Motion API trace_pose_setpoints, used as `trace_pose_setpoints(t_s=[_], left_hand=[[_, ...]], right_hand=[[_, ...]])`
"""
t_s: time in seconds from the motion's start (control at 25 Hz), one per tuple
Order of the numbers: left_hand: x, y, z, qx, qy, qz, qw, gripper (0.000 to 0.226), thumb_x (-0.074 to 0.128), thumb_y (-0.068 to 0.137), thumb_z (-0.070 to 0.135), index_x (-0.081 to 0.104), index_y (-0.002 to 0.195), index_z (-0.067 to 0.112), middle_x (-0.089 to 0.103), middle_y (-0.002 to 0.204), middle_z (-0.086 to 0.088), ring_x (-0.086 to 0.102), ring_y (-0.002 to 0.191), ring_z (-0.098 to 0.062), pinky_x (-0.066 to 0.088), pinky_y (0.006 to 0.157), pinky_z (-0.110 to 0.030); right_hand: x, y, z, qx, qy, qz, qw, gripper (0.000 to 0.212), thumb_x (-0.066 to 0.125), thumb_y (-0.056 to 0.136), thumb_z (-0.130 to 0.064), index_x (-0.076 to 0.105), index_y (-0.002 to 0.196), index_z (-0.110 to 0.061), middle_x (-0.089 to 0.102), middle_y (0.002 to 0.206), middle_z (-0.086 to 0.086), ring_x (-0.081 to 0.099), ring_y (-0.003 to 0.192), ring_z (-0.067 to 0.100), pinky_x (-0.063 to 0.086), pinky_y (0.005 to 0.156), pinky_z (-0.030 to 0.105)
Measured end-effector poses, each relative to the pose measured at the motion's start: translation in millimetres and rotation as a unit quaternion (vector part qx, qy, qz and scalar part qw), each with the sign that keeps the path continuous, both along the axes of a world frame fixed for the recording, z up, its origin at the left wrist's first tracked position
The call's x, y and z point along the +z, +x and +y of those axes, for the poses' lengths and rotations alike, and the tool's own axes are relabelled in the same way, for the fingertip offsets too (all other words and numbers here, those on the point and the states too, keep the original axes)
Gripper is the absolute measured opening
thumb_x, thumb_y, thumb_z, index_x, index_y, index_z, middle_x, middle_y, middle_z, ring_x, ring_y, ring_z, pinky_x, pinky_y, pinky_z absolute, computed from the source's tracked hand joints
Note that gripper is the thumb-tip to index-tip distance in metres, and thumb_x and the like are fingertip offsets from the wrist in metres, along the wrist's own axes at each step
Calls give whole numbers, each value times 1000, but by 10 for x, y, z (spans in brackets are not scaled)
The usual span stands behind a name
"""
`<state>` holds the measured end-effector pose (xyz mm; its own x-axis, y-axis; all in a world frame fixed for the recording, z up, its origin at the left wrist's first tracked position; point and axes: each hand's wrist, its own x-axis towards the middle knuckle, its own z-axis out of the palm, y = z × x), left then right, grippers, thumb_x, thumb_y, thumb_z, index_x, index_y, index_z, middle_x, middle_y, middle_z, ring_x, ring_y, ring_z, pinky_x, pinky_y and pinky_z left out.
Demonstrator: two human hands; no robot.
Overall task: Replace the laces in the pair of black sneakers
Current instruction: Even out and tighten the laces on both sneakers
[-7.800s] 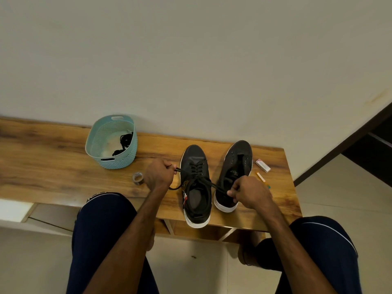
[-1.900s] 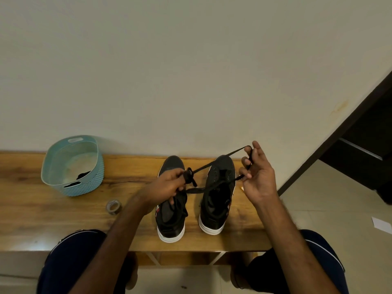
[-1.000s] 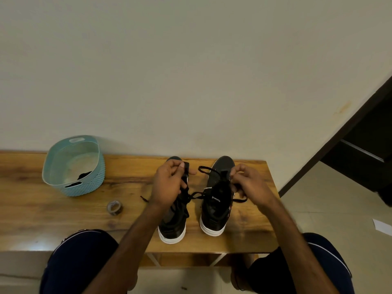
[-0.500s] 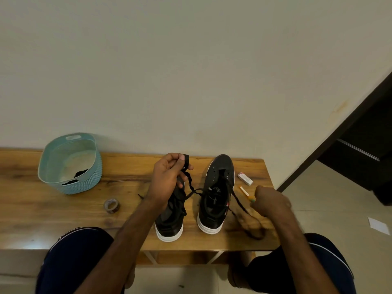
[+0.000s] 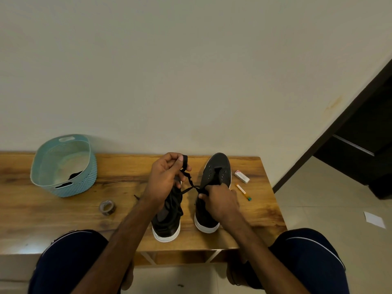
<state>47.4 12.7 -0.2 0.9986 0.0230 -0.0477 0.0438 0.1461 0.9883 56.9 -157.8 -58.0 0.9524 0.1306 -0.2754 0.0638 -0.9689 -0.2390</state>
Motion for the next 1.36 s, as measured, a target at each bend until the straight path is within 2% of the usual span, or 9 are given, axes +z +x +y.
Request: trace_pose_setpoints(t_s=[0.12, 0.2, 0.44, 0.56, 0.72, 0.88, 1.08, 1.2, 1.36], left_hand=[[3, -10, 1, -10, -10, 6, 1000, 22, 51, 100, 18, 58, 108, -2, 69, 81, -7, 54, 58, -17, 44, 47, -24], [35, -35, -2, -33, -22, 8, 999, 19, 51, 100, 18, 59, 106, 1, 69, 84, -9, 55, 61, -19, 46, 49, -26], [-8, -248, -276, -243, -38, 14, 969, 12, 52, 98, 11, 61, 106, 6, 67, 103, -16, 63, 83, -28, 56, 68, -38], [-216, -438, -625, -326, 62, 17, 943, 10, 58, 97, 13, 64, 105, 15, 66, 110, -15, 65, 91, -30, 58, 73, -38], [-528, -565, -942, -316, 291, -95, 898, 14, 60, 96, 18, 65, 106, 26, 58, 109, 14, 60, 95, -3, 55, 82, -25], [-530, -533, -965, -280, 336, -140, 888, 22, 54, 97, 11, 63, 111, 25, 52, 115, 16, 56, 103, 0, 49, 84, -15], [-586, -457, -940, -223, 600, -214, 738, 49, 57, 96, 22, 41, 142, 25, 35, 150, 5, 37, 137, -14, 35, 114, -32], [-610, -391, -855, -160, 694, -134, 689, 44, 46, 100, 42, 42, 140, 24, 35, 148, 1, 32, 138, -18, 28, 115, -42], [-660, -379, -792, -217, 747, -100, 620, 44, 40, 100, 49, 56, 126, 18, 53, 132, -2, 37, 130, -21, 33, 108, -46]], right_hand=[[37, -47, -20, -27, 74, 48, 996, 28, 52, 100, -42, 67, 112, -22, 69, 108, 1, 63, 103, 19, 45, 98, 40], [231, 22, -258, -53, 163, 58, 984, 22, 58, 98, -36, 71, 102, -18, 71, 95, 2, 66, 88, 14, 52, 80, 29], [819, -14, -1391, -183, 258, -130, 940, 9, 74, 87, -24, 76, 82, -17, 72, 76, -5, 62, 69, 2, 40, 60, 21], [704, 4, -1456, -152, 227, -87, 958, 5, 78, 83, -16, 78, 86, -20, 72, 78, -6, 66, 78, 11, 44, 63, 23], [606, 72, -1358, -126, 165, -61, 976, 25, 77, 84, -14, 67, 102, -29, 72, 79, -6, 66, 80, 11, 52, 71, 30], [606, 48, -1371, -159, 264, -95, 947, 15, 73, 88, -13, 65, 96, -22, 75, 72, -3, 69, 69, 9, 57, 72, 33], [648, 16, -1432, -222, 453, -110, 856, 14, 63, 94, -3, 74, 97, -10, 75, 80, 9, 71, 77, 18, 61, 78, 34], [663, 21, -1431, -257, 529, -116, 801, 18, 60, 96, -2, 73, 99, -12, 73, 90, 13, 70, 84, 18, 59, 87, 37], [625, 37, -1376, -215, 513, -164, 815, 23, 66, 91, -1, 73, 108, -16, 75, 100, 5, 70, 100, 17, 57, 92, 33]])
